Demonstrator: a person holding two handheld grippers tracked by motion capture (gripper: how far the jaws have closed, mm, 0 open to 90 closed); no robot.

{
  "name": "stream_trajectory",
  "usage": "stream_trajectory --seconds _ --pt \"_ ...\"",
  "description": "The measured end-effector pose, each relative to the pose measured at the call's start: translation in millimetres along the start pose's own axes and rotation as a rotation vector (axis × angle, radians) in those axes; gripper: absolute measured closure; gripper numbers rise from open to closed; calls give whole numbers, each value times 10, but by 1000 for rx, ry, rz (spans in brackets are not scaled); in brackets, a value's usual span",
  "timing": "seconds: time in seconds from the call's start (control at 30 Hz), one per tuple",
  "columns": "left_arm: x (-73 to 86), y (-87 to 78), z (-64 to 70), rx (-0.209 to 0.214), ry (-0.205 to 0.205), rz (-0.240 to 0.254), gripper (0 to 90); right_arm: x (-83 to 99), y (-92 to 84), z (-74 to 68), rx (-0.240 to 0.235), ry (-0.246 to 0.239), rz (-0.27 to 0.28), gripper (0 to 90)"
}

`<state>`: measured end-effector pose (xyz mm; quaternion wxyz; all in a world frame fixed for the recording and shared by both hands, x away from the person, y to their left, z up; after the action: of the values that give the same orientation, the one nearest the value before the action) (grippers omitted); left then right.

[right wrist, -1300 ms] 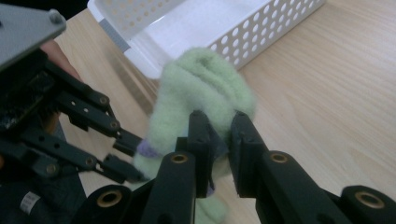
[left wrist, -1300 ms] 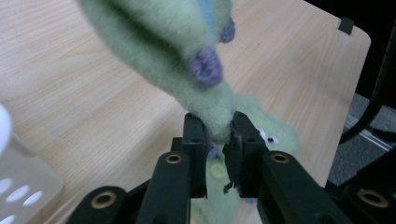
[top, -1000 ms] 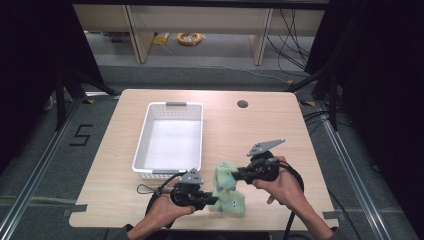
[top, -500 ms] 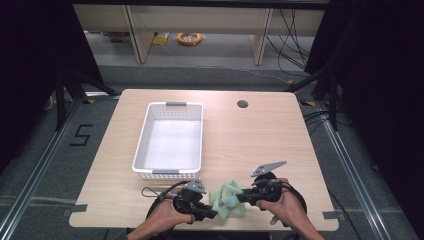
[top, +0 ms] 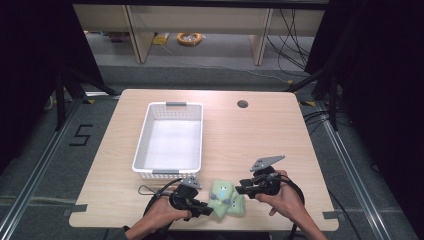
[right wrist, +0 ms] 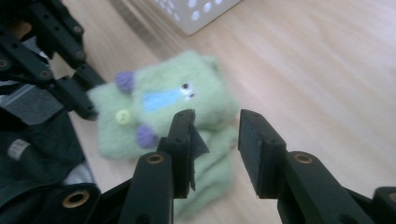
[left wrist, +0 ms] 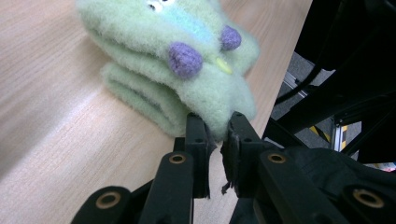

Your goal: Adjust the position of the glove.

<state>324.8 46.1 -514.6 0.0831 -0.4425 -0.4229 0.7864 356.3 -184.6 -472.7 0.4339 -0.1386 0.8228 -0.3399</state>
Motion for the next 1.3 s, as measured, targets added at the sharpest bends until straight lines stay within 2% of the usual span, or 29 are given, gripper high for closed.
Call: stream_trajectory --seconds 0.07,0.1,0.2,0.23,0.3,0.33,0.37,0.5,0.57,0.6,0.63,0.67,0.7,0.77,0.8,0.87,0.9,0.97,1.0,1.03,1.1,1.17,1.2,1.23,1.3 --pt "8 7 -2 -2 -15 -9 796 -30 -15 63 37 -58 -5 665" --pt "11 4 -3 -6 -17 -18 792 -42 -14 82 50 -75 -26 652" --pt "19 14 -14 1 -22 -15 777 -72 16 99 53 -103 -51 639" --pt "20 14 -34 9 -28 -12 774 -118 74 111 44 -127 -79 638" --pt "24 8 -49 14 -53 -10 769 -159 130 116 25 -145 -106 632" --pt "25 -17 -64 -15 -36 -35 767 -193 159 133 14 -165 -110 628" --pt "32 -5 -67 5 -54 -12 764 -222 191 135 6 -164 -120 620" --pt "35 -24 -91 4 -51 -11 764 -340 324 107 -4 -222 -168 608" --pt "40 -33 -94 1 -56 -9 765 -394 378 114 -9 -249 -219 603" --pt "45 -30 -99 2 -54 -6 766 -419 420 129 -21 -259 -225 598" --pt "45 -30 -99 2 -54 -6 767 -419 420 129 -21 -259 -225 598" --pt "51 -35 -106 -5 -55 -9 771 -452 471 158 -45 -216 -268 624" --pt "48 -40 -109 -7 -53 -12 774 -459 497 178 -61 -223 -274 659" --pt "39 -49 -106 -8 -48 -6 787 -445 541 196 -116 -159 -303 743" --pt "39 -50 -105 -9 -47 -4 794 -436 562 212 -140 -139 -301 822" --pt "38 -50 -106 -9 -44 3 803 -434 559 215 -136 -133 -305 844" --pt "31 -55 -99 -10 -50 13 809 -436 538 244 -112 -169 -303 880" --pt "32 -64 -105 -13 -44 11 817 -435 491 201 -99 -188 -290 890" --pt "24 -83 -111 -14 -31 15 820 -429 448 152 -63 -173 -273 891" --pt "21 -98 -103 -12 -39 18 823 -425 407 111 -59 -171 -257 893" --pt "8 -134 -103 -5 -29 23 830 -414 302 -4 -48 -163 -228 895" --pt "-6 -150 -97 -2 -32 34 835 -397 178 -122 -41 -172 -203 895" --pt "-24 -169 -95 1 -26 38 835 -397 178 -122 -41 -172 -203 895" --pt "-65 -207 -83 3 -22 51 838 -364 41 -240 -32 -175 -165 895" --pt "-86 -226 -80 4 -14 48 839 -315 -57 -312 -21 -158 -134 895"
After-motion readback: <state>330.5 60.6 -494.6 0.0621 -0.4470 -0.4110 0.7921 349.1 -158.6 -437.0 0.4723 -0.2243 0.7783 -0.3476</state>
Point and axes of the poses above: each handheld gripper's, and its own axes: y roughly forward along the jaws, x roughly out of its underside, z roughly to its right, the point moved 3 cm from there along y, roughly forward along the jaws, and after that the axes turned 13 degrees about -x, right-handed, at the moved point
